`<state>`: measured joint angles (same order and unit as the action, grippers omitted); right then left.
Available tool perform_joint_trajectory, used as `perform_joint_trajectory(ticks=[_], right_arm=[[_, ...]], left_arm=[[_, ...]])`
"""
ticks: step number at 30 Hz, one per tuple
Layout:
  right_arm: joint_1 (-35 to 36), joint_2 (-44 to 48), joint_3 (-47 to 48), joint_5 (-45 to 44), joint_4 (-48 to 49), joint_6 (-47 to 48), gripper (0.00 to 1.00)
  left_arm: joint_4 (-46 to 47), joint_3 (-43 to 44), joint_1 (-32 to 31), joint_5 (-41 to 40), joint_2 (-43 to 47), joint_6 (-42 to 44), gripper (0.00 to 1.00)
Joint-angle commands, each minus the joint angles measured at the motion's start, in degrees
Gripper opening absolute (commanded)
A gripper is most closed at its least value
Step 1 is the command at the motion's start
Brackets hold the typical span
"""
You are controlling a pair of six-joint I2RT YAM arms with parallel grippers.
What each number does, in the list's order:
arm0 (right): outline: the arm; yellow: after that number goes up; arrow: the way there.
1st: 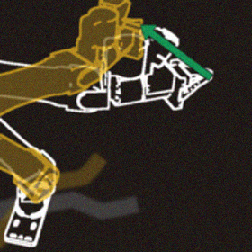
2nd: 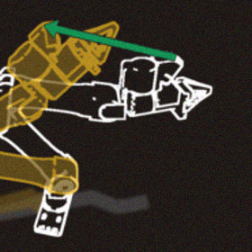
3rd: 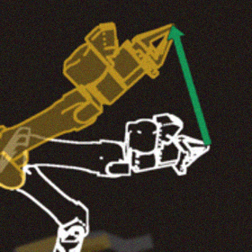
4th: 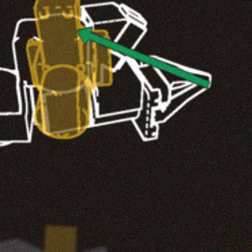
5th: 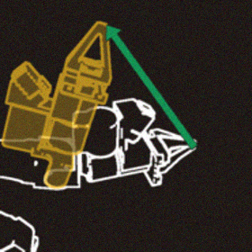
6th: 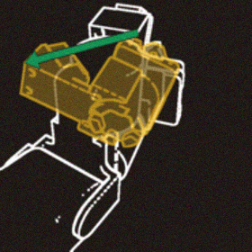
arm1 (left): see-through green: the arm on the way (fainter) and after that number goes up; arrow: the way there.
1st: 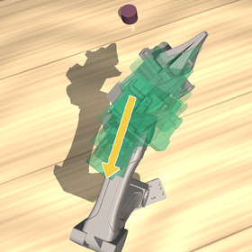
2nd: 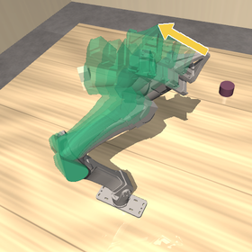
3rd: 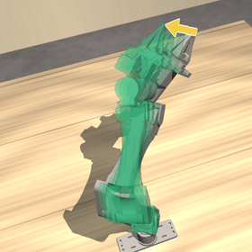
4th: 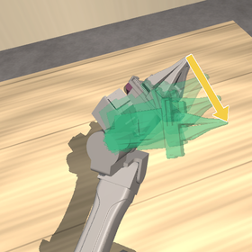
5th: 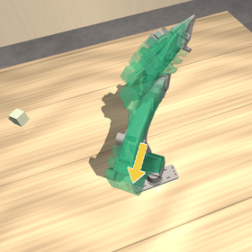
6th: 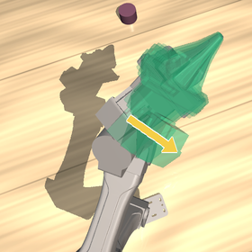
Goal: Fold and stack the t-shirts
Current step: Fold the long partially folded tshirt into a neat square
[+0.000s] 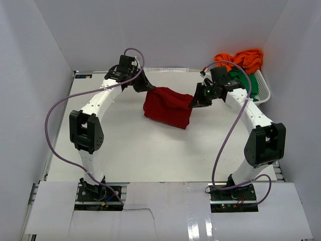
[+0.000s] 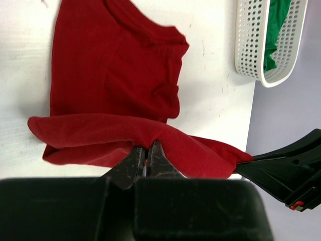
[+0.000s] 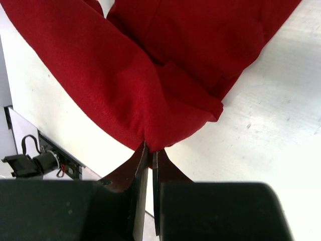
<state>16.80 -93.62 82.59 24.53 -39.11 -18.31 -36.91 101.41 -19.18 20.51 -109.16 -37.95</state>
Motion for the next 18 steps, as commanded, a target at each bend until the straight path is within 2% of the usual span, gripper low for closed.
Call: perform_joint_trajectory(ticks=[1, 6, 18], right_arm=[[-1.85, -1.91, 5.38, 1.66, -1.05, 1.87, 0.08], [-3.44, -6.74, 9.08, 2.36, -2.20, 2.83, 0.08], [-5.72, -15.27, 15.93, 3.94, -1.67, 3.54, 0.08]], left_arm=[[-0.01, 5.81, 0.55, 0.67, -2.18, 0.25, 0.00], [-0.62, 12.31, 0.72, 0.58, -7.55, -0.80, 0.00], [3.42, 18.21, 0.72, -1.27, -16.25, -2.30, 0.00]])
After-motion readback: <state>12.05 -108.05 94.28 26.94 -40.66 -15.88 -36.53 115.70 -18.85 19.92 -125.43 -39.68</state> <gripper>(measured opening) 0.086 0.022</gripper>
